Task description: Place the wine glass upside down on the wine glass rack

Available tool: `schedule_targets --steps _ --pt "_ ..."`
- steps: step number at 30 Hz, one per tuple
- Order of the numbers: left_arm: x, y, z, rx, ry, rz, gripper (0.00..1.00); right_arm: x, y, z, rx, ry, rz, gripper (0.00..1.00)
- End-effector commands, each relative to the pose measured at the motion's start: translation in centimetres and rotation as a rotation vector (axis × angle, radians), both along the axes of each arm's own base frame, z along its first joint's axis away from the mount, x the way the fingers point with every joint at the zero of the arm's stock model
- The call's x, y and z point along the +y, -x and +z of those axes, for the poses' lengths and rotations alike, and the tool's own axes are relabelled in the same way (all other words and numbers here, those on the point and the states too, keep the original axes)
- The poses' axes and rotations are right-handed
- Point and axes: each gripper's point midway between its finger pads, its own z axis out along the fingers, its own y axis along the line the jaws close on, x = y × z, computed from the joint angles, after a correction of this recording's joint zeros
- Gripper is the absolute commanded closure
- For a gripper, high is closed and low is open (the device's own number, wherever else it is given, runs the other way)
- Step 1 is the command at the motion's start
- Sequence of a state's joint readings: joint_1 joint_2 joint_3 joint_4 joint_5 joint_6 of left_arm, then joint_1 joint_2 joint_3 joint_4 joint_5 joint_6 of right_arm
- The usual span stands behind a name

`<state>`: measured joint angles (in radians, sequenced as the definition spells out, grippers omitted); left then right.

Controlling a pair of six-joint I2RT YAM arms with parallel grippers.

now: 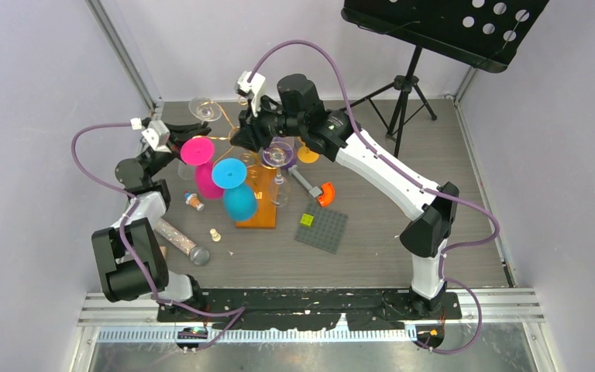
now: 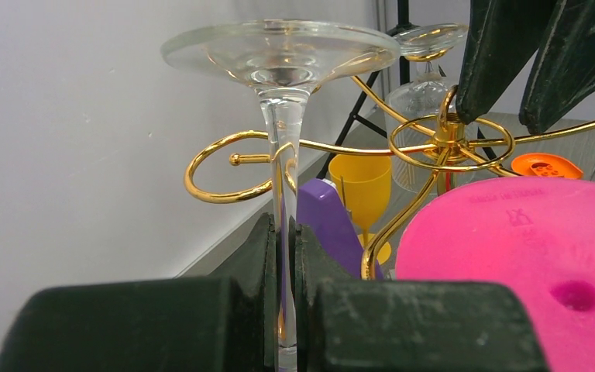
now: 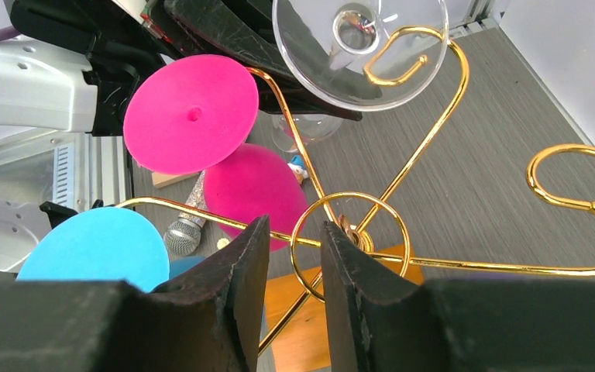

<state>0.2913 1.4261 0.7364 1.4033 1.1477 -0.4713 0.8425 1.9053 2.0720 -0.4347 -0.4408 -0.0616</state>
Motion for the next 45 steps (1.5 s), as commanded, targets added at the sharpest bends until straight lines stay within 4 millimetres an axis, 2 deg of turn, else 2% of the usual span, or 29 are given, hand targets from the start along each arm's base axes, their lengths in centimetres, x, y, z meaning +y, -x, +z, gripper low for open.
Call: schedule_targets --steps 1,8,20,27,39,45 --pt "-0.7 0.5 2.6 -0.133 -0.05 -0.022 1.0 0.2 -0.6 2.4 -0.079 -0.043 -0.016 0.64" --pt "-1.0 0.1 2.3 -0.118 -0.048 -0.041 1.0 0.1 -0.8 1.7 -0.09 -0.022 -0.024 0.73" --pt "-2.2 -0.3 2.2 -0.089 -0.051 -0.102 1.0 -0.1 -0.8 1.7 -0.096 -0.02 -0.029 0.73" --pt "-2.0 -1.3 1.5 -0.05 -0.031 -0.109 1.0 -0.1 -0.7 1.9 -0.1 -0.022 -0.03 0.73" --pt "-1.2 -4.1 2.1 -0.01 0.037 -0.091 1.0 -0.4 -0.8 1.7 -0.108 -0.011 -0.04 0.73" --pt "-1.4 -4.0 1.8 0.005 0.024 -0.115 1.0 -0.4 -0.9 1.4 -0.108 -0.004 -0.043 0.73"
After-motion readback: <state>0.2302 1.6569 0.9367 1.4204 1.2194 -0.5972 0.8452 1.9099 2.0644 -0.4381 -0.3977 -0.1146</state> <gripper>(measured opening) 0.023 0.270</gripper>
